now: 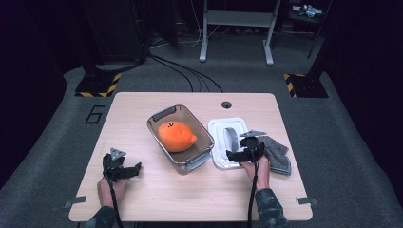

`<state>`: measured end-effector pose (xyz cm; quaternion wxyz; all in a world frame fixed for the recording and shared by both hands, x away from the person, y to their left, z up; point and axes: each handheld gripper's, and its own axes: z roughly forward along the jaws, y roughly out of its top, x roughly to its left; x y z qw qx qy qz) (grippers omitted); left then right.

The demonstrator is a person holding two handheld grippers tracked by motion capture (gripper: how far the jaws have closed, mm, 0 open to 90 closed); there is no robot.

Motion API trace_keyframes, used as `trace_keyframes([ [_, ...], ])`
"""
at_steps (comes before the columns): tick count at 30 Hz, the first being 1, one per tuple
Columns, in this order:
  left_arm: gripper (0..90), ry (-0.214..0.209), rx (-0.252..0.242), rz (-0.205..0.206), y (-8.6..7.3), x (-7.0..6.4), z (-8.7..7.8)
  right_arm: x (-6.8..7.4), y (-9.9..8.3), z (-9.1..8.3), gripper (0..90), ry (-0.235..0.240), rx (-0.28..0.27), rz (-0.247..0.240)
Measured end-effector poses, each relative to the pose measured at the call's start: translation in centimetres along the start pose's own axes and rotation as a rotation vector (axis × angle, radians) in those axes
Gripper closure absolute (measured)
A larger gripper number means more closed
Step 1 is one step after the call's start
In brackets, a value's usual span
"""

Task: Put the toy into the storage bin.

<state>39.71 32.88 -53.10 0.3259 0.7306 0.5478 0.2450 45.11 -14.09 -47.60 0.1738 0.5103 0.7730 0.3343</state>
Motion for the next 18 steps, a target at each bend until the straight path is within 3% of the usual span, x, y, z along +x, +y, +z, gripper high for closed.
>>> trace_keyframes([
  [5,10.9,-0.008,0.009,0.009,0.1,0.0,0.0,-0.5,1.1,1.3,3.4,-0.001,0.015,0.016],
  [10,11.1,-0.003,-0.004,0.015,0.1,-0.1,0.1,-0.7,1.9,2.4,20.2,-0.022,0.019,0.031],
  [12,11.1,-0.002,-0.005,0.021,0.1,-0.1,0.1,-0.6,2.0,2.7,21.9,-0.034,0.025,0.021],
  [13,11.2,-0.003,-0.005,0.018,0.1,-0.1,0.1,-0.7,2.3,3.3,29.6,-0.031,0.044,0.031],
  [18,11.2,-0.005,-0.004,0.021,0.1,-0.2,0.1,-0.8,3.0,3.7,37.7,-0.029,0.042,0.049],
])
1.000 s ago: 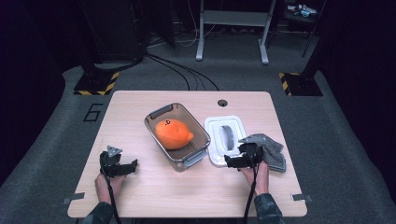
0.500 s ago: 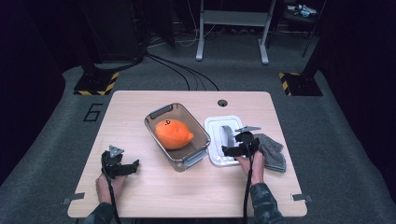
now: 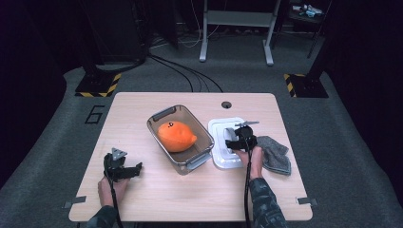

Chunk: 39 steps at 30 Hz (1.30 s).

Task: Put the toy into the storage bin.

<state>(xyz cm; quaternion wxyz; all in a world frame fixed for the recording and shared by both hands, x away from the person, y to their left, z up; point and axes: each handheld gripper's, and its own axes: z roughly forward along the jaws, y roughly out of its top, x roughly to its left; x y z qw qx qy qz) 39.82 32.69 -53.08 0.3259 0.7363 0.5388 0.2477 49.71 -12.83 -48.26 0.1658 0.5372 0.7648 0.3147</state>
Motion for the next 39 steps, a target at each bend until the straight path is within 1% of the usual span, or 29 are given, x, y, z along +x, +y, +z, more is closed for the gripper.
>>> trace_keyframes([
  [1,11.2,-0.001,-0.003,0.0,0.0,0.0,0.0,0.0,0.1,0.1,39.7,-0.006,-0.003,-0.008],
  [2,11.2,-0.004,0.002,-0.002,0.1,0.0,0.1,0.2,0.3,0.4,43.2,-0.019,0.017,-0.016],
  [3,11.1,-0.006,-0.001,-0.007,0.1,0.0,0.2,0.3,0.4,0.5,44.1,-0.014,0.029,0.005],
  [4,11.1,-0.006,-0.001,-0.007,0.1,0.0,0.2,0.2,0.4,0.6,47.3,-0.023,0.027,0.004],
  [5,11.1,-0.007,0.0,-0.008,0.2,0.1,0.2,0.3,0.5,0.7,48.3,-0.026,0.029,0.02],
  [7,11.1,-0.005,-0.001,-0.006,0.2,0.0,0.3,0.2,0.5,0.8,49.6,-0.021,0.031,0.019],
  [8,11.1,-0.006,0.0,-0.006,0.2,0.0,0.3,0.2,0.5,0.9,52.2,-0.029,0.028,0.007],
  [9,11.1,-0.006,0.003,-0.006,0.2,0.0,0.3,0.3,0.5,1.0,53.3,-0.034,0.03,0.009],
  [10,11.1,-0.006,0.001,-0.009,0.2,0.0,0.3,0.4,0.5,1.2,58.4,-0.037,0.051,0.036],
  [12,11.1,-0.005,-0.002,-0.011,0.2,0.0,0.3,0.3,0.4,1.3,59.2,-0.041,0.044,0.033],
  [14,11.1,-0.005,-0.002,-0.012,0.2,0.0,0.3,0.0,0.4,1.4,60.6,-0.027,0.022,0.044],
  [15,11.1,-0.005,-0.002,-0.013,0.2,0.0,0.3,0.0,0.3,1.5,61.2,-0.03,0.015,0.046],
  [18,11.1,-0.005,-0.001,-0.014,0.2,0.0,0.4,0.1,0.4,1.4,65.7,-0.021,0.004,0.066],
  [20,11.1,-0.004,-0.001,-0.013,0.2,0.0,0.4,0.2,0.4,1.3,66.1,-0.022,-0.008,0.059],
  [21,11.1,-0.005,-0.001,-0.013,0.2,0.0,0.4,0.2,0.5,1.2,66.2,-0.022,-0.012,0.045],
  [24,11.1,-0.003,-0.001,-0.013,0.2,0.0,0.3,0.5,0.7,0.9,66.3,-0.028,-0.023,0.056],
  [25,11.1,-0.003,-0.001,-0.013,0.2,-0.1,0.3,0.5,0.7,0.8,66.3,-0.026,-0.023,0.053],
  [26,11.1,-0.003,-0.001,-0.013,0.2,-0.1,0.4,0.6,0.8,0.5,66.3,-0.013,-0.035,0.071],
  [28,11.1,-0.003,-0.001,-0.013,0.3,-0.1,0.4,0.6,0.8,0.4,66.3,-0.01,-0.04,0.072],
  [29,11.1,-0.002,-0.001,-0.014,0.3,-0.1,0.4,0.7,1.0,0.2,66.4,-0.012,-0.045,0.08],
  [30,11.1,-0.002,0.001,-0.012,0.3,0.0,0.3,0.7,1.1,0.0,66.4,-0.011,-0.052,0.075],
  [31,11.1,-0.002,0.001,-0.013,0.3,-0.1,0.3,0.8,1.3,-0.4,66.4,-0.028,-0.066,0.062],
  [32,11.1,-0.002,0.001,-0.013,0.3,-0.1,0.3,0.8,1.3,-0.4,66.4,-0.028,-0.066,0.062],
  [33,11.1,-0.003,-0.001,-0.014,0.3,-0.1,0.4,0.9,1.6,-0.8,66.4,-0.017,-0.065,0.076],
  [36,11.1,-0.004,0.002,-0.013,0.3,0.0,0.3,0.8,1.9,-1.1,66.4,-0.027,-0.081,0.075],
  [37,11.1,-0.002,-0.001,-0.013,0.3,-0.1,0.4,0.7,2.2,-1.5,66.4,-0.026,-0.089,0.081],
  [39,11.1,-0.002,-0.001,-0.013,0.3,-0.1,0.4,0.7,2.3,-1.7,66.4,-0.033,-0.091,0.075],
])
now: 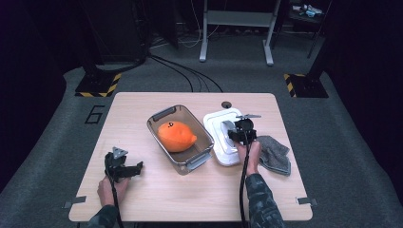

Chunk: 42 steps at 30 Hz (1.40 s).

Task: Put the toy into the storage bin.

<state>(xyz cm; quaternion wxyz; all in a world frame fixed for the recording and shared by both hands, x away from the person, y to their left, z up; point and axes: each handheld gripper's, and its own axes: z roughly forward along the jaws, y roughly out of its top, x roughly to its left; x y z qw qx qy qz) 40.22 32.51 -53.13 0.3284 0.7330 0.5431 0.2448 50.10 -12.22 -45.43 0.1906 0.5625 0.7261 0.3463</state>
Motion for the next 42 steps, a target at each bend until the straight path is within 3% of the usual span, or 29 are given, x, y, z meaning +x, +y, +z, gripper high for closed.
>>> trace_keyframes([
  [22,11.1,0.0,0.0,0.0,0.0,0.0,0.0,-2.0,2.7,-4.1,66.4,-0.043,-0.03,-0.01],
  [42,11.1,-0.002,0.007,0.002,0.0,0.0,-0.1,-2.1,5.0,-7.3,66.4,-0.05,-0.058,-0.018],
])
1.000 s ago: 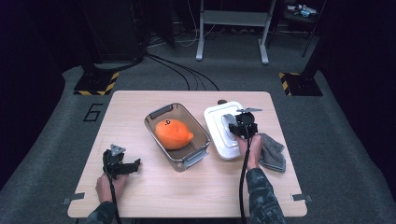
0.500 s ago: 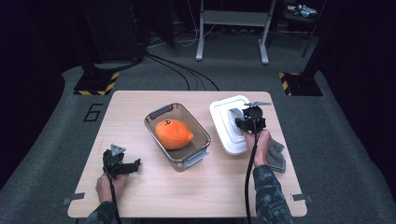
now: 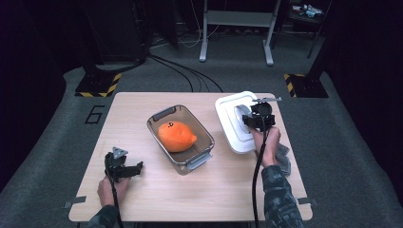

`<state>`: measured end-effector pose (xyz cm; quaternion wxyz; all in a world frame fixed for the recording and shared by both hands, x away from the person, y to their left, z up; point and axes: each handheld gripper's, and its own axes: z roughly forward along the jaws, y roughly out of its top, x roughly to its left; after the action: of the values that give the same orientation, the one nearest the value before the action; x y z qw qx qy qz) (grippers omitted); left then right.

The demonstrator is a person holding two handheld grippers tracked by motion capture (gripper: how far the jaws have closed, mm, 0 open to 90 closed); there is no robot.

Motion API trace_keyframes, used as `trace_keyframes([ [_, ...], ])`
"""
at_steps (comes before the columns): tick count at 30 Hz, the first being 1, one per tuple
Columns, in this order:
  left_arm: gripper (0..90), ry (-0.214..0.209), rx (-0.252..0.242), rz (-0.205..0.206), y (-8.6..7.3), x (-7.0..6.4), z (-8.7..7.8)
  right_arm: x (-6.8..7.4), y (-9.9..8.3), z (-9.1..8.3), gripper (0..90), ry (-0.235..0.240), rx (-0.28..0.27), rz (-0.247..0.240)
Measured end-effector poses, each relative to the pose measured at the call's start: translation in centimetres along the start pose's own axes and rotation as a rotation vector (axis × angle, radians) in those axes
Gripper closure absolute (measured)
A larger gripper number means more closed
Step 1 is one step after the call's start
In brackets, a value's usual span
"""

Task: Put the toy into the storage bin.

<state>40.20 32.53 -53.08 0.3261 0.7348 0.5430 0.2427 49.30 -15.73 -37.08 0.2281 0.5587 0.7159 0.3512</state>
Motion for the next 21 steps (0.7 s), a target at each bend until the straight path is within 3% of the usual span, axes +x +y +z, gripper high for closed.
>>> trace_keyframes([
  [21,11.1,0.002,0.0,-0.003,0.0,0.0,0.0,1.8,2.0,-1.8,66.4,0.043,-0.025,-0.035],
])
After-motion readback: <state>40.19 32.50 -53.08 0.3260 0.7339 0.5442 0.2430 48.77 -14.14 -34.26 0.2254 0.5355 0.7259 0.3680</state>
